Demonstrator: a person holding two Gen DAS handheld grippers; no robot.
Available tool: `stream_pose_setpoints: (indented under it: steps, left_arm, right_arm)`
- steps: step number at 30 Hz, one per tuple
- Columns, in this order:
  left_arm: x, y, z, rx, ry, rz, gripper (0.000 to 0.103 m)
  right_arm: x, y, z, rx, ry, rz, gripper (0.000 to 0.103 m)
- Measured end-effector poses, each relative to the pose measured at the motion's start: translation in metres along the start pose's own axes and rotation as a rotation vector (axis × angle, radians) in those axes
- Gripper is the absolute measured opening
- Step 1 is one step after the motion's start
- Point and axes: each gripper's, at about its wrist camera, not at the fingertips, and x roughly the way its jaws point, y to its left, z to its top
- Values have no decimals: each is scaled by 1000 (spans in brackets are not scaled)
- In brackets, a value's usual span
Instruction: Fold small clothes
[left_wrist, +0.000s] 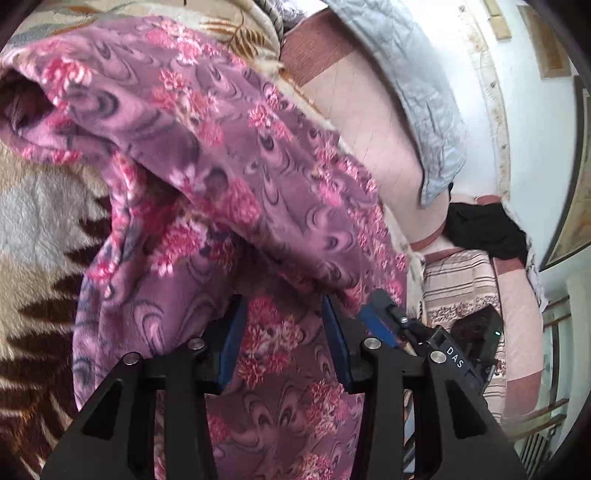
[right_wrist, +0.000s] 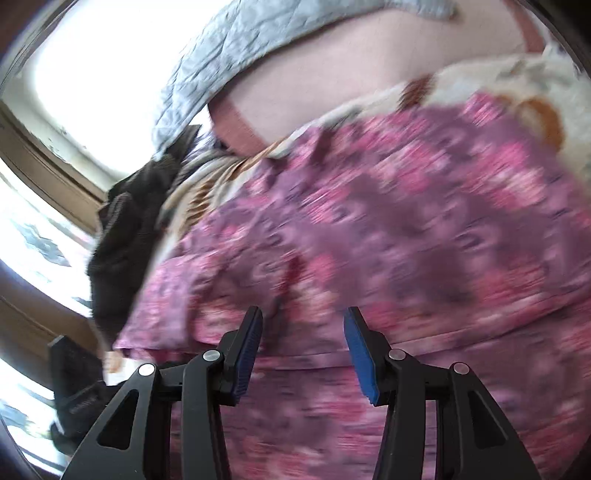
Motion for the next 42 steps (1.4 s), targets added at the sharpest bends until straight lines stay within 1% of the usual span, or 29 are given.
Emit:
stream_pose_setpoints:
  steps: [1,2,3,5,6,7,12,15,18,20,21,22,23,29,34,36,39,40,41,42]
  left_arm:
    - [0,4,2,-29,-4,-10,40]
    - [0,7,5,-58,-1,-17,40]
    - [0,12,8,-109,-2,-45,40]
    - [-1,18,13,-146,-13,-60,40]
    - [0,19,15,-149,-17,-51,40]
    - [1,20,17,-147,-17,-48,40]
    - [4,22,21,-163,-20,-46,40]
    - [5,14,21,-124,-35,-7,40]
    - [3,8,19,-94,-51,17,40]
    - [2,6,18,-80,-59,23,40]
    - [1,5,17,-77,-62,25,44]
    - [0,5,17,-79,-65,26,46]
    - [0,6,17,-84,-66,23,46]
    - [1,14,17,-128,-53,4,46]
    - [2,13,17,-123,-59,7,46]
    - [3,12,16,-112,-62,20,46]
    - [5,10,16,-102,-66,31,46]
    - [6,8,17,-102,-66,33,46]
    - [8,7,18,-103,-67,32,46]
    - [8,6,19,-104,-67,31,46]
  right_arm:
    - [8,1,-2,41,26,35,49]
    - [12,0,-3,72,33,66,49]
    - [16,0,-4,109,33,101,49]
    - [24,-5,-4,189,27,163,51]
    - [27,-7,-4,229,24,185,52]
    - [31,-8,-4,269,17,202,52]
    - [41,-3,7,298,1,211,51]
    - [42,6,11,266,8,203,20]
    - [27,20,18,167,-46,143,16]
    - [12,23,24,112,-89,90,15]
    - [4,22,27,92,-114,69,15]
    - [-5,19,32,78,-139,43,15]
    - [-14,14,37,73,-162,16,14]
    - [-58,-33,56,108,-251,-82,14]
    - [-88,-70,66,131,-303,-169,14]
    - [-95,-80,67,134,-319,-185,14]
    - [-100,-98,67,151,-324,-240,14]
    - [-99,-109,66,172,-307,-271,14]
    - [-98,-118,65,189,-287,-280,14]
    - [-93,-128,63,221,-250,-264,16]
